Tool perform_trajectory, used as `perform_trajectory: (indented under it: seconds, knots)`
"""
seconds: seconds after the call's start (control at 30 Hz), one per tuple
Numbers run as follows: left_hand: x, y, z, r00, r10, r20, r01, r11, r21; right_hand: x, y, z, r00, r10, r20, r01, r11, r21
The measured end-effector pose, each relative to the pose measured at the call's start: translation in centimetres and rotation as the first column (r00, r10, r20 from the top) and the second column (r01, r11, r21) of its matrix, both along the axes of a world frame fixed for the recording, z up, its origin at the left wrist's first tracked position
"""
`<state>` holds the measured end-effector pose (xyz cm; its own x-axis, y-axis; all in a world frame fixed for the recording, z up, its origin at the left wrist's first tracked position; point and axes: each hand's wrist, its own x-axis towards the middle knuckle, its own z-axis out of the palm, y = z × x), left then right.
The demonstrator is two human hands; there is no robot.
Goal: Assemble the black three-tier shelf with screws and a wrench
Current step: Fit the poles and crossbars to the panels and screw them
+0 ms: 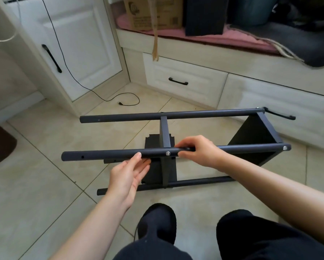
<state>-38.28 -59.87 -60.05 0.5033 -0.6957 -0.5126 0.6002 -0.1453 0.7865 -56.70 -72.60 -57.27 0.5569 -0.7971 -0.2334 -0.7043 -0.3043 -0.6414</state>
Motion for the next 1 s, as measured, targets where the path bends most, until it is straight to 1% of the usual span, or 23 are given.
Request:
perform_trajectory:
  seconds: [0.03, 0.1, 0.17, 0.23, 0.33, 0.57, 0.8, 1.0]
  knots:
    - [-0.1, -0.3, 0.1, 0.995, 0.031, -0.09, -0.033, 0.999, -0.016, 0.0, 0.0, -0.1, 1.0, 0.0, 0.001, 0.0, 1.0, -0.003]
    - [-0.3, -0.8, 0.1, 0.979, 0.068, -0.191, -0.077, 0.996, -0.037, 0.0, 0.0, -0.1, 1.0, -0.002, 0.001, 0.002, 1.0, -0.007]
    - [-0.1, -1.4, 0.3, 0.964, 0.126, -0.234, -0.139, 0.989, -0.04, 0.0, -0.1, -0.1, 1.0, 0.001, -0.001, -0.001, 1.0, -0.002]
    - [0.5, -2.0, 0.6, 0.952, 0.179, -0.247, -0.197, 0.979, -0.048, 0.0, -0.2, -0.1, 1.0, 0.011, -0.004, -0.011, 1.0, 0.001]
    - [1.3, -2.6, 0.9, 0.952, 0.183, -0.247, -0.205, 0.976, -0.068, 0.0, -0.4, -0.2, 1.0, 0.022, -0.009, -0.022, 1.0, 0.002]
    - [1.4, -2.0, 1.0, 0.973, 0.101, -0.207, -0.127, 0.985, -0.117, -0.4, -0.9, 0.2, 0.999, 0.024, 0.032, -0.026, 0.998, 0.061]
    - [1.6, -2.4, 2.4, 0.986, 0.067, -0.15, -0.094, 0.979, -0.179, -0.8, -1.0, 1.1, 0.991, 0.017, 0.135, -0.025, 0.998, 0.057]
    - [2.3, -3.3, 5.3, 0.998, 0.012, -0.059, -0.027, 0.966, -0.259, -1.3, -1.0, 3.2, 0.975, -0.018, 0.223, -0.001, 0.997, 0.083]
